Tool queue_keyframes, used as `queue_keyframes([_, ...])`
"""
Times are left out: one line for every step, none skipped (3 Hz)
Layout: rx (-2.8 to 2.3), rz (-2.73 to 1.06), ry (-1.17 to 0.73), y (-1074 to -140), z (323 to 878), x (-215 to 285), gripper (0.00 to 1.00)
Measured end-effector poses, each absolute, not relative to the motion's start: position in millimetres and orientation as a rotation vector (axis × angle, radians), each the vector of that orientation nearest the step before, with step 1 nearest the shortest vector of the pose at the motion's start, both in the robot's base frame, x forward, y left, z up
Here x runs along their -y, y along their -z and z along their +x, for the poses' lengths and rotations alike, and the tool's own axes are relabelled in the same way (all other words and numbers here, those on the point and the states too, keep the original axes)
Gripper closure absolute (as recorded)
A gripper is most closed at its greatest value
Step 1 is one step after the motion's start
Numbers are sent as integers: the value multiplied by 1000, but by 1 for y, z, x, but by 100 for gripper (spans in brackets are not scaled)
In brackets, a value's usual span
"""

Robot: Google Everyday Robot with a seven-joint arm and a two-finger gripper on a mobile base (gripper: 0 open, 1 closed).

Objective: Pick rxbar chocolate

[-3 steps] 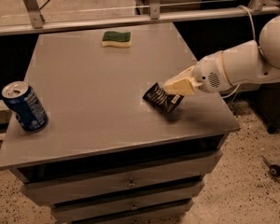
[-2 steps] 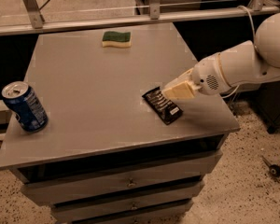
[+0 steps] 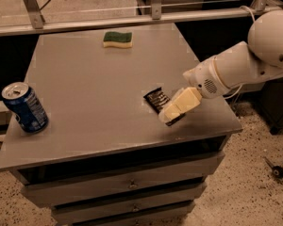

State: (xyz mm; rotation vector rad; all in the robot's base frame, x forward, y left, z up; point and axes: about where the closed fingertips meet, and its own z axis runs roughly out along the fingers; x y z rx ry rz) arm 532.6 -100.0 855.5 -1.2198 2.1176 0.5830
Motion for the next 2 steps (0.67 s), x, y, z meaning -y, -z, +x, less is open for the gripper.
queue_keyframes([-2159, -1213, -535, -846, 533, 101, 0])
queue_keyframes([-2185, -1201, -482, -833, 536, 88, 0])
